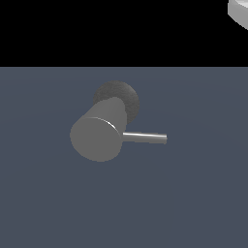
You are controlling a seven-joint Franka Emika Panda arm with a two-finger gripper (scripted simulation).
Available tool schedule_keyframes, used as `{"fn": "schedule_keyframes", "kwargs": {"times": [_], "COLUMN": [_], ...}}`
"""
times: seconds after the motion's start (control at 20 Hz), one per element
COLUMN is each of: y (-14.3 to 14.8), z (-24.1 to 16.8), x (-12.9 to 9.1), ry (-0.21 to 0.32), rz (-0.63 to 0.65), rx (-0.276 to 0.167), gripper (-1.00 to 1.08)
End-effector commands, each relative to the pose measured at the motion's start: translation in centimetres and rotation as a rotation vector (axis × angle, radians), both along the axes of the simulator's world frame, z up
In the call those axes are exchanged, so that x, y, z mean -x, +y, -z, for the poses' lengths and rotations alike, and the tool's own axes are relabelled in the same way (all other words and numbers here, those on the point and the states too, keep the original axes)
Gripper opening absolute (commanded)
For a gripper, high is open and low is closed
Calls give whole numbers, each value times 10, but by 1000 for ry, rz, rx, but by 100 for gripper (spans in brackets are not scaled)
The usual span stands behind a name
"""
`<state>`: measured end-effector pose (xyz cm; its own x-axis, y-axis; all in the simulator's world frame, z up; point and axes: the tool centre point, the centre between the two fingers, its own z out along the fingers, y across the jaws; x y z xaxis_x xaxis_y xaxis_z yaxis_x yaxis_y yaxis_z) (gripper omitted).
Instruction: Turn on the faucet by rotating a designated handle.
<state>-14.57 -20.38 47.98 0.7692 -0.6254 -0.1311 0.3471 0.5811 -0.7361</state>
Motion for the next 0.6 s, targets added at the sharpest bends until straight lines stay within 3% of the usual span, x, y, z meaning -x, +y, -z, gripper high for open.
{"fn": "schedule_keyframes", "kwargs": {"times": [0.0, 0.55], "y": [-14, -48], "z": [23, 151], "x": [-7, -32], "ry": [35, 255], "rz": [40, 201], "rx": [-94, -468], "gripper": [-100, -100]}}
